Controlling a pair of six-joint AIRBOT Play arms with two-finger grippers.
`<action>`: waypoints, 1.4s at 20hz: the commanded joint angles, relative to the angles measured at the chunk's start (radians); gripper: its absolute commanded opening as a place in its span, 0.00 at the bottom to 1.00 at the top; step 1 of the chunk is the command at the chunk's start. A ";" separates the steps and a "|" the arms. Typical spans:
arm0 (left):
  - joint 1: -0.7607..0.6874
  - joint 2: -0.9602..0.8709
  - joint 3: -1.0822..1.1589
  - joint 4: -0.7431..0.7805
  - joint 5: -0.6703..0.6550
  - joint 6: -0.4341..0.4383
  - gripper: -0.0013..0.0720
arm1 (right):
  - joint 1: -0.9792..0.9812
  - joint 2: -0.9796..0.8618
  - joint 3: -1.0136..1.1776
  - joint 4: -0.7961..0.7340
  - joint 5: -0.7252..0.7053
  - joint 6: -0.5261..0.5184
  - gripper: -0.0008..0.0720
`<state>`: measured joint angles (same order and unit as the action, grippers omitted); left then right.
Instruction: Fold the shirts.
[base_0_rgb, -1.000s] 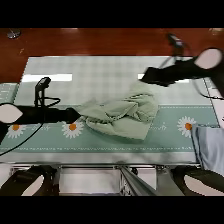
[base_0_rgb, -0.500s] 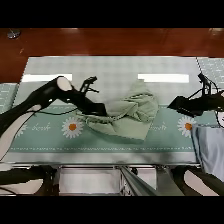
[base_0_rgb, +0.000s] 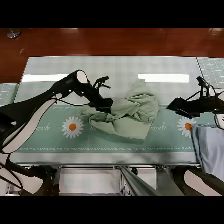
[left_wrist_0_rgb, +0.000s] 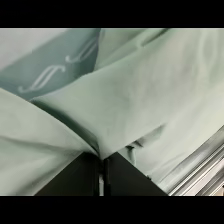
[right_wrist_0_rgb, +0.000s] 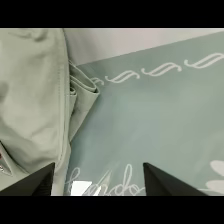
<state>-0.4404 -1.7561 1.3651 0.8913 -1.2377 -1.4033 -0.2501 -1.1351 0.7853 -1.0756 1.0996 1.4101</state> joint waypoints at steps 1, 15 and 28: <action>0.041 -0.019 0.084 0.002 -0.011 0.006 0.05 | 0.058 -0.043 -0.001 0.003 -0.002 -0.001 0.87; 0.128 -0.006 0.139 0.001 -0.034 0.003 0.05 | 0.497 -0.214 -0.001 0.109 -0.021 0.072 0.87; 0.213 0.170 0.242 -0.195 0.077 0.065 0.05 | 0.510 -0.097 0.264 0.309 -0.053 -0.029 0.04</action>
<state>-0.2626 -1.6581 1.5597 0.8036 -1.2160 -1.3811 0.2813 -1.2987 0.9054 -0.7738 1.0187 1.4002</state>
